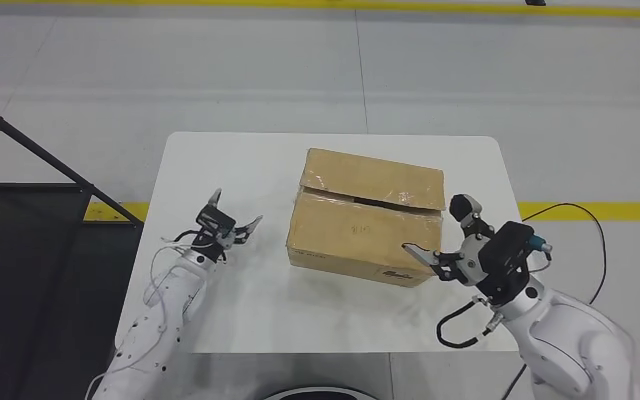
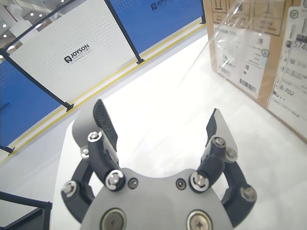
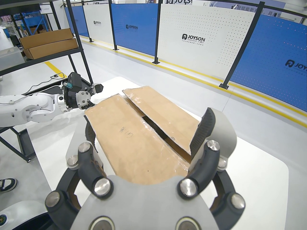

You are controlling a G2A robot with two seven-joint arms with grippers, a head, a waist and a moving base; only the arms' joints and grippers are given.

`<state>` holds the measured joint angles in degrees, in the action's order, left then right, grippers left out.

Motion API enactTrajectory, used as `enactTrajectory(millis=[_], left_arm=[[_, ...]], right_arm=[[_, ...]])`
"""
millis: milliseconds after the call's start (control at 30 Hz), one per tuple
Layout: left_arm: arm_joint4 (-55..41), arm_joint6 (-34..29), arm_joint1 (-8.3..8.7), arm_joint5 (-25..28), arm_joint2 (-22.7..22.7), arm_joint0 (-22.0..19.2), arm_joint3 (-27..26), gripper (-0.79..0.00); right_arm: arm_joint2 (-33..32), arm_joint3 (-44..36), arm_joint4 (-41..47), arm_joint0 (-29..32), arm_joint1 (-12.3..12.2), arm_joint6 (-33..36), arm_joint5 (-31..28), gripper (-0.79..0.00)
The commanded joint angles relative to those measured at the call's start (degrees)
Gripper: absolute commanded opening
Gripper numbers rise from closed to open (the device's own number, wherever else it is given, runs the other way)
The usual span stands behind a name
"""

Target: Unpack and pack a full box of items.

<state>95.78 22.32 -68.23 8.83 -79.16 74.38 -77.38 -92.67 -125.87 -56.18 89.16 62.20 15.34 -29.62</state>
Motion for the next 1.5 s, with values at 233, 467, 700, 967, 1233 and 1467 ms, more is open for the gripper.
enactTrajectory(millis=[233,467,700,967,1233,1467], left_arm=[[-2.4,9.1,2.12,15.7,-6.6,10.0,-10.2,0.000],[-3.2,13.5,3.53,22.9,-12.6,18.3,-19.9,0.000],[-8.0,14.3,3.83,24.6,-15.6,22.0,-25.7,0.000],[-8.3,13.9,3.80,24.3,-15.5,22.0,-25.6,0.000],[-10.0,15.6,4.02,27.2,-14.8,21.1,-24.2,0.000],[-8.3,19.1,4.40,28.1,-15.5,22.1,-23.5,0.000]], right_arm=[[0.8,2.1,3.9,-3.5,-0.6,10.1,-2.4,0.000],[1.8,1.4,7.0,-8.4,-1.0,22.2,1.9,0.000],[1.8,1.4,7.0,-8.4,-1.0,22.2,1.9,0.000],[-2.3,3.8,17.7,-8.2,-1.3,26.3,6.3,0.000],[-8.3,13.3,38.0,-9.5,-1.9,31.9,7.6,0.000],[-2.4,25.8,44.9,-18.0,-1.7,30.7,11.7,0.000]])
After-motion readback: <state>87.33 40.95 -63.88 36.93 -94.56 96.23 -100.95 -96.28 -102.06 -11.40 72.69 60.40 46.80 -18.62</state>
